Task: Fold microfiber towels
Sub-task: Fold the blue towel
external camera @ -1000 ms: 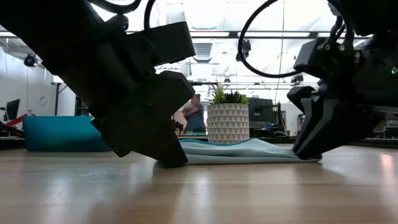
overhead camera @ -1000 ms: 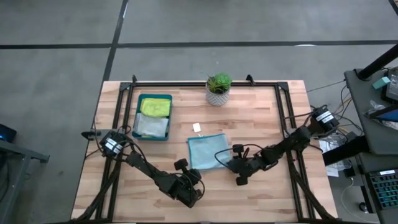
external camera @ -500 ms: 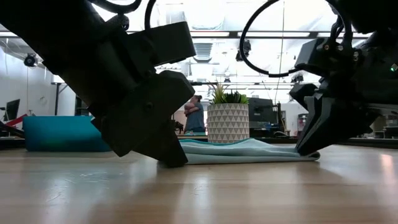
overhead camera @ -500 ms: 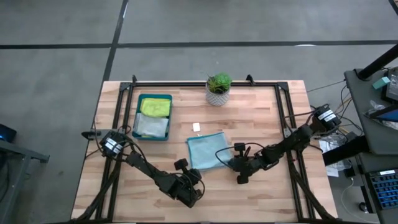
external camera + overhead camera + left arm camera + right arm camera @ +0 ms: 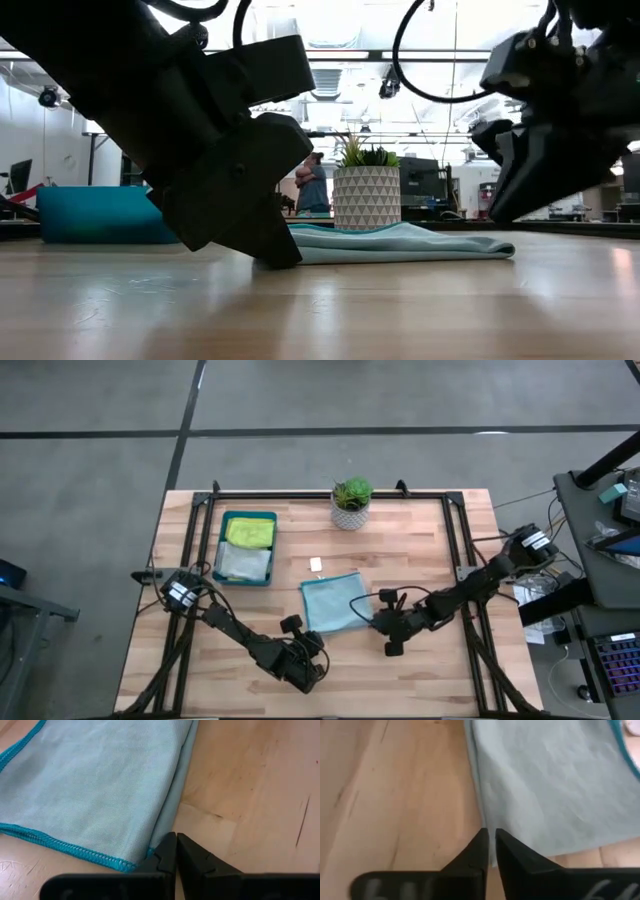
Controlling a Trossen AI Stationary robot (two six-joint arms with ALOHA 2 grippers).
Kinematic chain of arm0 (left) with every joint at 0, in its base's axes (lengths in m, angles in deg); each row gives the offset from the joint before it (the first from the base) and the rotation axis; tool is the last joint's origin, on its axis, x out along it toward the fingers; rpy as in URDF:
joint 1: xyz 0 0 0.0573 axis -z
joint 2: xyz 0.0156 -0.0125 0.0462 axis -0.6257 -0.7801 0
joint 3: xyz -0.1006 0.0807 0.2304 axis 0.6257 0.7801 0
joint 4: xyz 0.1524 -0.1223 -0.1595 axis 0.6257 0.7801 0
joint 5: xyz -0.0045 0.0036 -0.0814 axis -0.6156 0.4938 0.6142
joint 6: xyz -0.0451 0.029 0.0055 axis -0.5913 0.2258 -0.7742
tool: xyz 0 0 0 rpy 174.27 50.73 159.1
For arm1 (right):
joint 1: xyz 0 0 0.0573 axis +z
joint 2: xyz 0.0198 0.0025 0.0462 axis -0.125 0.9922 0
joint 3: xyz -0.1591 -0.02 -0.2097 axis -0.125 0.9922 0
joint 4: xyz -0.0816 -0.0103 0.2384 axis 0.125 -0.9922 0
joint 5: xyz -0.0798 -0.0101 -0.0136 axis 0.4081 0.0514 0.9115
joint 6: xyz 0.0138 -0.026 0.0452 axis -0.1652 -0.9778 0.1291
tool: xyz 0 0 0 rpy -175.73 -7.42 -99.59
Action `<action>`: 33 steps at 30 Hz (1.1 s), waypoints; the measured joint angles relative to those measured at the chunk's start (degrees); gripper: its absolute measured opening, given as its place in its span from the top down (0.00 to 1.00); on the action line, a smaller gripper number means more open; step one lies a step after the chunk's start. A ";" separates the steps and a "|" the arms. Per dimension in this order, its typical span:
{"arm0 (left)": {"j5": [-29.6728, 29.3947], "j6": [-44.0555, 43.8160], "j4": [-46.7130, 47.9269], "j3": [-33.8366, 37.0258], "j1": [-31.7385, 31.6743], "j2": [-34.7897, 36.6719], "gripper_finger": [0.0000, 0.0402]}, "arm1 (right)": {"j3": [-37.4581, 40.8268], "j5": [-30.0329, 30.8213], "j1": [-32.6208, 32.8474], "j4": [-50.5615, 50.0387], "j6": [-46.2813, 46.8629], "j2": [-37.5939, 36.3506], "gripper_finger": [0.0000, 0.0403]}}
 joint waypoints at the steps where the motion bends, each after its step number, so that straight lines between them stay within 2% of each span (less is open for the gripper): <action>1: 0.02 0.00 0.00 0.00 0.00 -0.02 1.00 | -0.03 -0.05 0.00 0.04 -0.04 0.42 0.92; 10: 0.02 0.00 -0.20 0.04 0.00 -0.02 1.00 | -0.11 1.35 -0.15 7.83 -1.02 6.26 0.66; 15: 0.01 0.02 -0.28 0.04 0.00 -0.02 1.00 | -0.66 5.00 -0.15 7.72 -1.92 7.89 0.60; 21: 0.02 0.02 -0.37 0.07 0.00 -0.02 1.00 | -0.77 5.64 -0.15 8.23 -2.18 8.31 0.65; 33: 0.02 0.02 -0.37 0.07 0.00 -0.02 1.00 | -0.76 6.10 -1.03 8.29 -2.67 8.48 0.90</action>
